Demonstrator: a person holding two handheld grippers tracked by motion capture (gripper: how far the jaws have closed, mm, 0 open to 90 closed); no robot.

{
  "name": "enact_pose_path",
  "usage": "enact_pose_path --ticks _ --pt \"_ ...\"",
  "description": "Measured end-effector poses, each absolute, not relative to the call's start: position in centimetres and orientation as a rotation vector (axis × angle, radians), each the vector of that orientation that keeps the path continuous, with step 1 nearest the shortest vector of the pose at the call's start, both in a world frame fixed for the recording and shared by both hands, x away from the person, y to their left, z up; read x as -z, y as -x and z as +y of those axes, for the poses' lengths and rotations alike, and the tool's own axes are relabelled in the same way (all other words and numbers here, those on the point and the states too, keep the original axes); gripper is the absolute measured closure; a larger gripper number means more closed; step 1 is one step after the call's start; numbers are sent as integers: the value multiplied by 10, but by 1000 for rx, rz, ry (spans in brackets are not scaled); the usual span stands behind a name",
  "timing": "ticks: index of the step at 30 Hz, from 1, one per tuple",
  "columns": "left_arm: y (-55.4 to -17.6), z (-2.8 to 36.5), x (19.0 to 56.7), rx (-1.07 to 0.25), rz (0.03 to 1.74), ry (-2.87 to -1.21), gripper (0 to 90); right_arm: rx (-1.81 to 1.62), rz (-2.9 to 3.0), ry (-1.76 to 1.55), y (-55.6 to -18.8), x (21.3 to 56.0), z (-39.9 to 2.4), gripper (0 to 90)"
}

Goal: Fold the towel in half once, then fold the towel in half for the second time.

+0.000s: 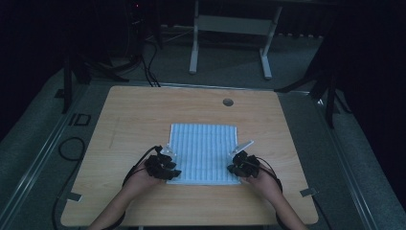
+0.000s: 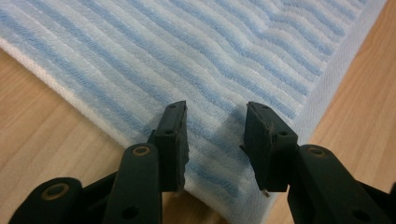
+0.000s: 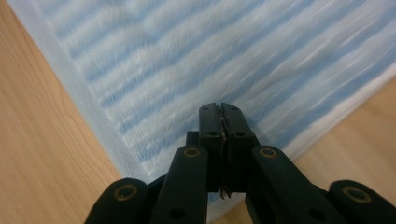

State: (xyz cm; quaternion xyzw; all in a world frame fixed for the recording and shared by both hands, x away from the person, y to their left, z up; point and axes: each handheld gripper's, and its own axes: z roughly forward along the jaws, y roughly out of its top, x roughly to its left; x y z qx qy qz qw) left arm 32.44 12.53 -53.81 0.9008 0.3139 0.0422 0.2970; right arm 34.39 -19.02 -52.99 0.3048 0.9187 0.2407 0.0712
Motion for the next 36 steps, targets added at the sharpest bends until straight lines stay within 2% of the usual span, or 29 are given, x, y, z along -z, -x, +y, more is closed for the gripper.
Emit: enact_pose_path --ticks 4,21,24,30,36 --pt "-310 119 537 -93 793 -2429 551 -728 2779 -909 -333 530 -196 863" --pt "-269 113 536 -56 726 -2453 526 -731 2825 -894 -289 529 -205 833" --pt "-269 114 536 -46 743 -2436 520 -751 2855 -891 -287 525 -205 769" --pt "-273 121 529 -63 749 -2414 484 -783 2801 -850 -289 506 -208 742" --pt "-300 137 514 -110 828 -2359 432 -780 2716 -909 -314 483 -225 656"
